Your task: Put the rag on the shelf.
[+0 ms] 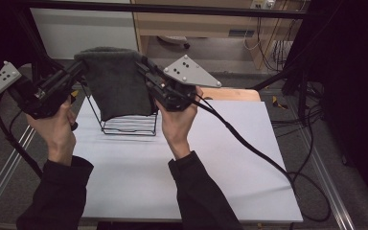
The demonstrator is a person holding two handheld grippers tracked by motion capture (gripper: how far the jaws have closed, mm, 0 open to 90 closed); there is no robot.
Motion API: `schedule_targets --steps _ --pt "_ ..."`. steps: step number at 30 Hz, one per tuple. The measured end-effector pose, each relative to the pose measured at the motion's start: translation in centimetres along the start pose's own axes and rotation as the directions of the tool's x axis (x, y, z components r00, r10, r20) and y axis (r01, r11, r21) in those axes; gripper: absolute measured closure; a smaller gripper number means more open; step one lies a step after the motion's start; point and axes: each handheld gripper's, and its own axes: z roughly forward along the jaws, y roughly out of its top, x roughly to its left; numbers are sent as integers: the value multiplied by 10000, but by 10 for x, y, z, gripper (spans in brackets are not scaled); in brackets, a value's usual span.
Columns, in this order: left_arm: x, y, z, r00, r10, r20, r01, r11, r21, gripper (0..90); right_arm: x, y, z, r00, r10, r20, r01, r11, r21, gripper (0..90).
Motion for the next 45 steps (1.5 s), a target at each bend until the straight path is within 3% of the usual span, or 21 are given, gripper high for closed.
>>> schedule_targets --steps 20,32,45 --pt "28 32 6 9986 -118 -525 96 9990 -428 815 2 29 48 9999 -76 -67 75 9999 -123 810" --pt "44 46 18 9965 -21 -832 -5 9995 -305 816 -6 38 75 10000 -39 -58 38 10000 -60 810" --pt "55 60 44 9953 134 -954 -140 9999 -53 815 -24 47 91 9999 -36 138 39 9998 -192 810"
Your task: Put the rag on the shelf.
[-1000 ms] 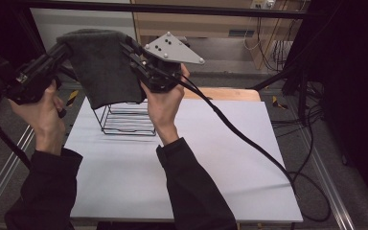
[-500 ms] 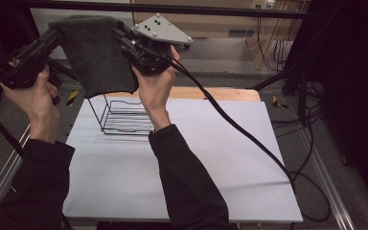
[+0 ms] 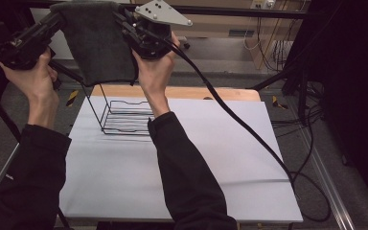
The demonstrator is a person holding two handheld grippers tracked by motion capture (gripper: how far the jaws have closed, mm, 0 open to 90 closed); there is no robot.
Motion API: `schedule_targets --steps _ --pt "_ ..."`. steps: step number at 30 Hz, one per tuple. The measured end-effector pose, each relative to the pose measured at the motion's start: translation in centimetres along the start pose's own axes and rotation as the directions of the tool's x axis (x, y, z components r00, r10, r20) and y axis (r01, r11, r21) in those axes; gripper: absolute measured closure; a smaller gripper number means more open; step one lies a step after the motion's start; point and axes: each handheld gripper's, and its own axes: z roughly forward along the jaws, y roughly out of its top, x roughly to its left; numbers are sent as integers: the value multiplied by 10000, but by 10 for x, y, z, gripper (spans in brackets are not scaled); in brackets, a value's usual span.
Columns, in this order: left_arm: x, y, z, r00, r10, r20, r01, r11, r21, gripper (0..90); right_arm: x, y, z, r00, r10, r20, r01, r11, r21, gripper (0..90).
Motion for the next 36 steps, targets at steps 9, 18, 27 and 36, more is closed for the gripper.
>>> schedule_targets --steps 9,18,27,36 --pt "12 -3 21 9999 -110 -116 111 9999 121 815 -10 -1 13 9992 -260 296 255 9996 154 809" --pt "26 -14 38 9996 -175 -233 186 9987 477 815 -20 -13 25 9984 -69 563 43 9989 459 809" --pt "35 -26 48 9995 -181 -257 203 9960 874 814 -25 -28 29 9975 24 703 -72 9977 674 809" --pt "42 -37 51 9993 -237 -300 269 9934 1112 814 -25 -42 31 9975 -87 699 23 9959 908 809"
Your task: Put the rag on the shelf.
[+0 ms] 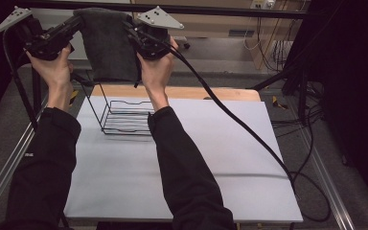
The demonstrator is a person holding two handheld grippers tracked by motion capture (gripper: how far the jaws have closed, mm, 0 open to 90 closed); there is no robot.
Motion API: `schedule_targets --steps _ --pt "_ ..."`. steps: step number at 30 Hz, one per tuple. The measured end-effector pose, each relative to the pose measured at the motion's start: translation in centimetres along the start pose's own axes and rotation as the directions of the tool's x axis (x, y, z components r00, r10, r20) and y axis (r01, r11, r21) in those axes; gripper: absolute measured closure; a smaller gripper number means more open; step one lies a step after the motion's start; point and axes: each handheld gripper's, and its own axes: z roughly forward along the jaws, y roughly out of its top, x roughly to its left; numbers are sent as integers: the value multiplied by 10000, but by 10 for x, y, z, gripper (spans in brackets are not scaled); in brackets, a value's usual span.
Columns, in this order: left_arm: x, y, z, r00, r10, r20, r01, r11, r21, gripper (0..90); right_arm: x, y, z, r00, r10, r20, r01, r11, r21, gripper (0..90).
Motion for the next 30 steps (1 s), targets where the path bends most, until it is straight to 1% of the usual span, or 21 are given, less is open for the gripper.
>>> schedule_targets --steps 2,4,8,11,12,14,18,20,22,26,28,30 --pt "2 -3 -1 10000 -41 -5 42 10000 77 814 2 -2 1 10000 -12 -47 12 10000 72 809" --pt "5 -6 -4 10000 42 -8 -42 9998 168 814 3 -5 3 10000 -64 -55 65 9999 132 809" --pt "9 -12 -7 10000 0 -11 0 9996 283 814 6 -9 4 9999 -112 -70 114 9994 333 809" --pt "9 -15 -11 9999 129 -10 -128 9989 442 814 7 -12 4 9996 -281 -65 284 9983 519 809" --pt "10 -17 -12 9999 135 19 -136 9989 458 814 7 -13 5 9997 -226 -72 229 9984 526 809" --pt "10 -20 -14 9998 149 122 -155 9985 518 814 5 -17 4 9997 150 -169 -140 9981 600 809" --pt "9 -27 -19 9992 374 164 -384 9968 699 814 2 -27 2 9992 264 -311 -239 9967 773 809" --pt "9 -32 -22 9991 318 297 -338 9969 703 814 1 -31 0 9984 330 -450 -293 9964 799 808" --pt "10 -36 -25 9987 364 357 -393 9955 859 814 0 -35 -1 9972 499 -553 -447 9949 905 808" --pt "10 -44 -31 9982 298 517 -346 9951 932 814 -2 -42 -3 9955 596 -738 -512 9925 1106 808" --pt "10 -47 -33 9978 341 576 -396 9943 989 813 -1 -44 -5 9950 551 -832 -450 9919 1189 808" --pt "11 -49 -37 9980 256 577 -312 9946 990 814 0 -45 -6 9942 501 -955 -381 9916 1232 807"
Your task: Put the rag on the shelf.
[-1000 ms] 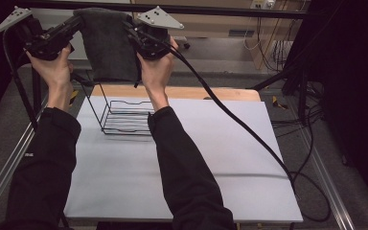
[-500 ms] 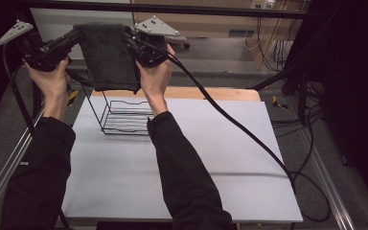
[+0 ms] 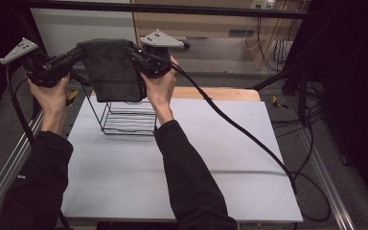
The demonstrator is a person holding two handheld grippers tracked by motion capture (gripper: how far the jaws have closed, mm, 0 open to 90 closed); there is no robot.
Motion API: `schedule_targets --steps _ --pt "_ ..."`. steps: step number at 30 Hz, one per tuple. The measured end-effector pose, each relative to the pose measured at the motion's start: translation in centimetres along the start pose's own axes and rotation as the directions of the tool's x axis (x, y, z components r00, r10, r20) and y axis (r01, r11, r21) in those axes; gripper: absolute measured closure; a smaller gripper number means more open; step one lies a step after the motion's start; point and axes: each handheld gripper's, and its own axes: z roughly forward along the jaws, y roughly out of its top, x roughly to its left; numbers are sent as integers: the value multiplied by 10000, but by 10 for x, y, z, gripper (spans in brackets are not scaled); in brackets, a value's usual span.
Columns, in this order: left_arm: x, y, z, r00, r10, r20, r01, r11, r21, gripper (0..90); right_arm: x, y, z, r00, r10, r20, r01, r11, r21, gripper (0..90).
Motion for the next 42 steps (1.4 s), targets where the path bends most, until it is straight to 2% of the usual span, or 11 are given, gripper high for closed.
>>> schedule_targets --steps 4,8,29,35,40,42 --pt "1 -3 -6 10000 1 36 -1 10000 50 813 4 -2 -1 9998 -34 -197 35 10000 89 807" --pt "2 -5 -9 9999 147 -15 -146 9996 257 813 6 -4 0 9997 -94 -220 98 9998 188 807" --pt "1 -19 -23 9998 133 150 -144 9971 746 813 17 -9 -6 9964 -690 -496 732 9934 884 806" --pt "-1 -22 -25 9998 145 160 -161 9946 1029 810 20 -10 -8 9965 -567 -616 647 9887 1355 804" --pt "-4 -25 -26 9998 113 168 -133 9922 1236 805 21 -11 -10 9952 -720 -665 823 9823 1680 803" --pt "-4 -26 -26 9997 77 226 -106 9912 1321 802 20 -13 -12 9955 -567 -764 689 9833 1687 803"
